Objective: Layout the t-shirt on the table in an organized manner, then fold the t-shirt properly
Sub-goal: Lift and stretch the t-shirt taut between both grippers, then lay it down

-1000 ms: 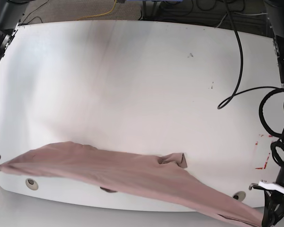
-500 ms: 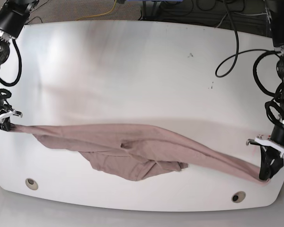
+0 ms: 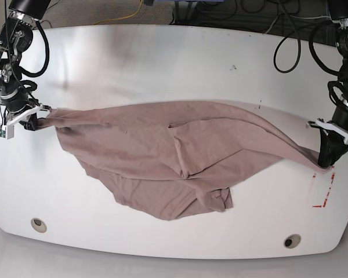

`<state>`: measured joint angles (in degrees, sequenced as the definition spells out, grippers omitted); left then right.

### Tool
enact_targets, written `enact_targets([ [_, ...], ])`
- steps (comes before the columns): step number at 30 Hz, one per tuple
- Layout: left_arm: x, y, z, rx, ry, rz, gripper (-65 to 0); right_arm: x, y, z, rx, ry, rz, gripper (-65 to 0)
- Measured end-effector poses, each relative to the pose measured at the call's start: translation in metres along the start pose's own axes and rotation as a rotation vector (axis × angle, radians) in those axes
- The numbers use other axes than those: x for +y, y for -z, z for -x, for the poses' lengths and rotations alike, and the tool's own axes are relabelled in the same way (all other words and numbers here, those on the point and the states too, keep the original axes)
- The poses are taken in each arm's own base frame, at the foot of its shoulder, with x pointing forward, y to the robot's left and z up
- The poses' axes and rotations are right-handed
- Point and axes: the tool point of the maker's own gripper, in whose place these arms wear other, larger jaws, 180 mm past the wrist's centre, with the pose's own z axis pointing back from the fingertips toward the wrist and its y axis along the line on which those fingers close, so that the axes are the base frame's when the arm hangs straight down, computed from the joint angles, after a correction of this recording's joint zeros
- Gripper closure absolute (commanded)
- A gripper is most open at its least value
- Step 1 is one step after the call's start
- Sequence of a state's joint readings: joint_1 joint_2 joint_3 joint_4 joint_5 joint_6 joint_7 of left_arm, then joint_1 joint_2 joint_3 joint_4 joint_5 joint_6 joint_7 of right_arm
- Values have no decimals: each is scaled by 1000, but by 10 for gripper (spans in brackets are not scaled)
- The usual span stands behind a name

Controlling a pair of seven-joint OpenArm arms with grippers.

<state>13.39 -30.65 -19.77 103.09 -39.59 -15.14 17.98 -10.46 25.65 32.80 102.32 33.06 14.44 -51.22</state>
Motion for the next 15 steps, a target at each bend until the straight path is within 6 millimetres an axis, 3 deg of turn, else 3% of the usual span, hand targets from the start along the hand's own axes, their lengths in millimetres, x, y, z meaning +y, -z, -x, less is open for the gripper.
enact_targets([
  [5, 10, -16, 22, 62, -6, -32, 0, -3, -3, 21, 50, -4, 9, 0],
  [15, 10, -43, 64, 182, -17, -38, 0, -7, -11, 55, 133, -9, 17, 0],
])
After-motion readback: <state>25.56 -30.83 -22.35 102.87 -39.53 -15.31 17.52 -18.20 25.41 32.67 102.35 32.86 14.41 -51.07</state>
